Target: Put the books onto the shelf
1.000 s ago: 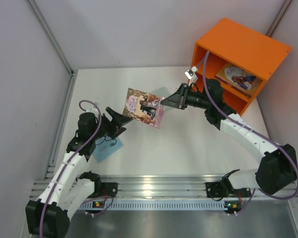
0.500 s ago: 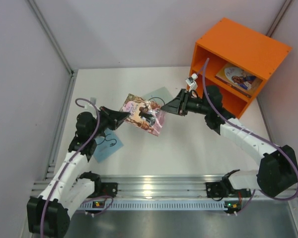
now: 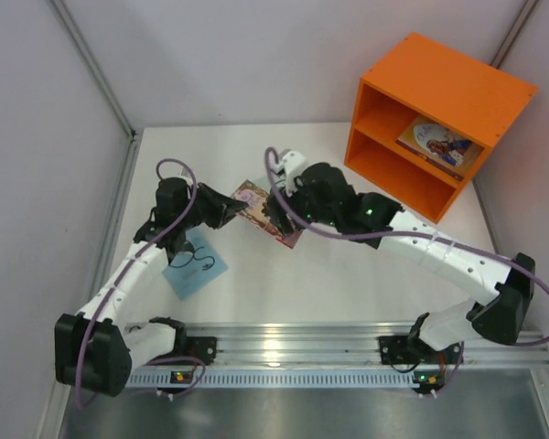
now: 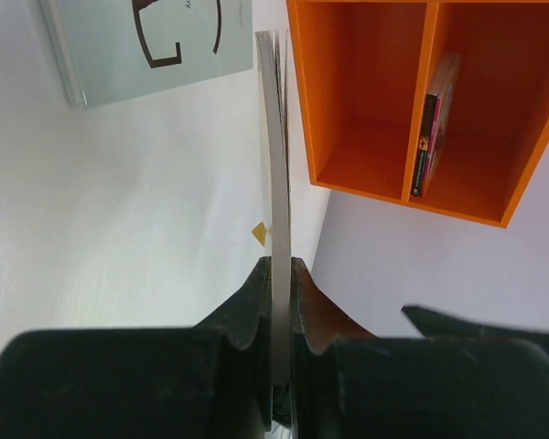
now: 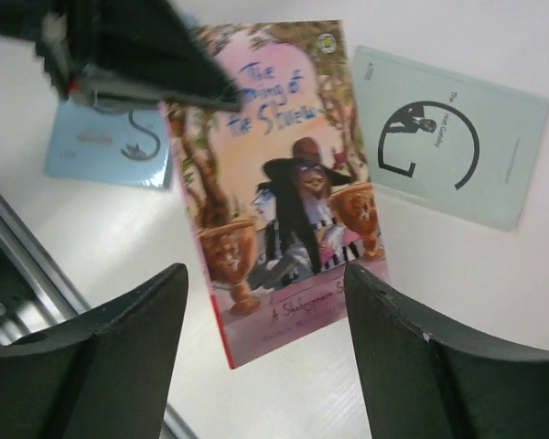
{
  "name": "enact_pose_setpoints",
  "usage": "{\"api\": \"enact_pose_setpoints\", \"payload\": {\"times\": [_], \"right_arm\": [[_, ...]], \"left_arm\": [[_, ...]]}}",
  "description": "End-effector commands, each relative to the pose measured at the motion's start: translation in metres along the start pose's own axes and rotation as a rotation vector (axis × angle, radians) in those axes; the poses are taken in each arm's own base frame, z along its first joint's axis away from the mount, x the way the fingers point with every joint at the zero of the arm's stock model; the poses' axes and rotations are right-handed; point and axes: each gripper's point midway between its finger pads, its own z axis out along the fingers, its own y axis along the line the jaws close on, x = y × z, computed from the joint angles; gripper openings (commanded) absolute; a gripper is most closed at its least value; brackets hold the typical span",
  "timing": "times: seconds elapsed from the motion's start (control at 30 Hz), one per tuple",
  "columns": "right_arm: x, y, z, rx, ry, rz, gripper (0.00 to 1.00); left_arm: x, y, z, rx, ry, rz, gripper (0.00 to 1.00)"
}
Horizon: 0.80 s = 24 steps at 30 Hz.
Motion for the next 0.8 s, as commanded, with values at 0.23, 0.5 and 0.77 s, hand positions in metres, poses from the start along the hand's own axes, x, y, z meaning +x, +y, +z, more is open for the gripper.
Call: {"api": "enact_pose_setpoints", "payload": {"times": [0.23, 0.5, 0.77], "right_arm": [[0.017, 0.047, 0.029, 0.128, -0.015, -0.626, 0.6], [0.031, 0.055, 0.057, 0.221, 0.032, -0.768, 0.45], [0.02, 0.028, 0.058, 0.422, 0.044, -0.883, 0.0]], "left_arm": [[-0.011, -0.021, 0.002, -0.029, -0.016, -0.016, 0.0], [-0.009, -0.017, 0.004, -0.046, -0.022, -0.032, 0.0], [-0.004, -0.008, 0.006, -0.075, 0.001, -0.014, 0.19]]}}
